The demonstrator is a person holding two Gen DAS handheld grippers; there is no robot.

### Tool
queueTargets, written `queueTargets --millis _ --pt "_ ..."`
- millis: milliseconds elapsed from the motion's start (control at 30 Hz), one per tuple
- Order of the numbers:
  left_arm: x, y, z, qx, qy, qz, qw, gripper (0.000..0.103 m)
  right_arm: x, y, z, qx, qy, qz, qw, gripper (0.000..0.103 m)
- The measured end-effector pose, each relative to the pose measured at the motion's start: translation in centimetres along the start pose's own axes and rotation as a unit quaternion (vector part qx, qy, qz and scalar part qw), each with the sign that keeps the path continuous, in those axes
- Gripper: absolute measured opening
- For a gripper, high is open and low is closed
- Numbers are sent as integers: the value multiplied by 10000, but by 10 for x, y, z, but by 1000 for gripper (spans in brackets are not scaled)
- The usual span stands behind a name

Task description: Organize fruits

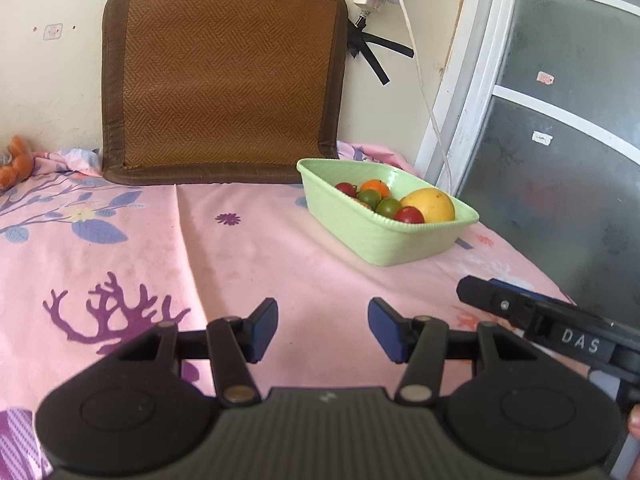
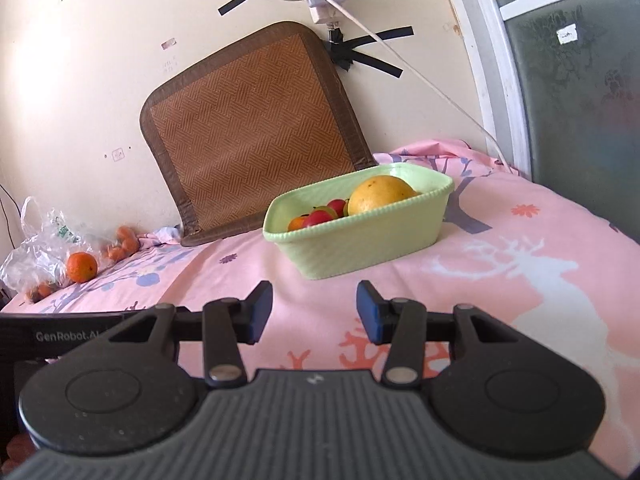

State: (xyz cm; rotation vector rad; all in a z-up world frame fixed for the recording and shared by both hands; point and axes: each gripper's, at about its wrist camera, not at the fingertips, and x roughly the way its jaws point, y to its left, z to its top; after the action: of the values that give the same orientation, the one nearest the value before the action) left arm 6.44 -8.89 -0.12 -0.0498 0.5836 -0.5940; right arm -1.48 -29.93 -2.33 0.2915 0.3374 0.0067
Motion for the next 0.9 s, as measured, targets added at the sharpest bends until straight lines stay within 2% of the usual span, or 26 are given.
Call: queueTargets --millis 333,600,900 --pt "-15 -4 -10 156 -420 -40 9990 51 4 -12 1 433 127 74 9990 49" --pt "-16 2 -10 -34 -439 -133 9989 54 6 -12 1 404 176 135 9989 49" --pt "-15 2 -10 -21 -426 -144 9990 54 5 -14 1 424 143 182 9988 50"
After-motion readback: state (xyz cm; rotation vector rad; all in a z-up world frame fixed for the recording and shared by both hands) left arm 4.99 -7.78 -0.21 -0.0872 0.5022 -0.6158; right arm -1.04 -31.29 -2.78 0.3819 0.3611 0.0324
